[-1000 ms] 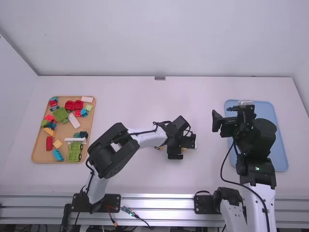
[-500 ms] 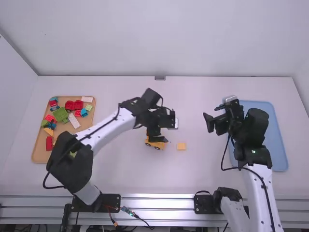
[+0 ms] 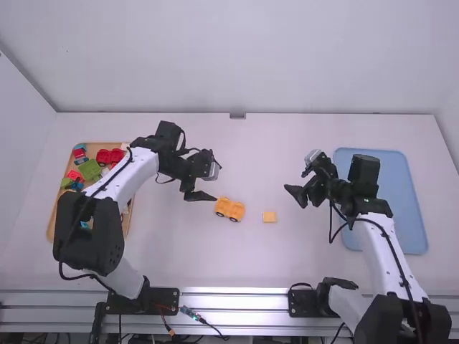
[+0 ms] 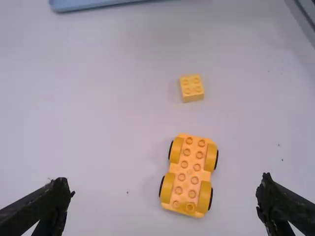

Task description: Assemble lego blocks to make yellow taxi

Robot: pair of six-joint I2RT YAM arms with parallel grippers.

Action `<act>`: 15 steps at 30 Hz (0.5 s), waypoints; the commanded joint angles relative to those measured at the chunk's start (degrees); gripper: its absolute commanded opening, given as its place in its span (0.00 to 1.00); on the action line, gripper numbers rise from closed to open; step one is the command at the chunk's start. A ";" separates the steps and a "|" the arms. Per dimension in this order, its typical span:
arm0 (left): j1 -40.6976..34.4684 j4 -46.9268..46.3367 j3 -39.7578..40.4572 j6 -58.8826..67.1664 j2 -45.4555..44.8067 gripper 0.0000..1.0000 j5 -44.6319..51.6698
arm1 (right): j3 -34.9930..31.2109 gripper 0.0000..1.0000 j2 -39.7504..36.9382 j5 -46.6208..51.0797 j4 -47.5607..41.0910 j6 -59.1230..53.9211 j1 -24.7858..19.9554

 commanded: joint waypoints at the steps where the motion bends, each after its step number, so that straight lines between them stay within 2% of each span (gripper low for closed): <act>1: -0.55 -0.26 -1.14 1.79 -0.35 0.99 0.87 | 1.79 0.99 1.70 -1.75 -0.96 -1.84 0.85; 3: -0.48 1.22 -2.10 1.73 -0.35 0.99 -0.61 | 1.79 0.99 2.60 -1.70 -2.95 -6.08 1.84; 6: -0.46 6.97 -5.64 1.20 0.55 0.99 -0.31 | 1.79 1.00 4.28 -1.09 -8.70 -18.03 6.01; 7: -0.46 6.97 -5.64 1.20 0.55 0.99 -0.31 | 1.79 1.00 4.28 -1.09 -8.70 -18.03 6.01; 10: -0.33 9.16 -10.08 7.02 0.70 0.99 1.33 | 1.75 1.00 6.40 0.85 -13.22 -27.23 10.29; 15: -0.35 10.62 -13.31 10.95 0.70 0.99 4.22 | 1.75 1.00 10.21 3.26 -14.69 -34.32 13.05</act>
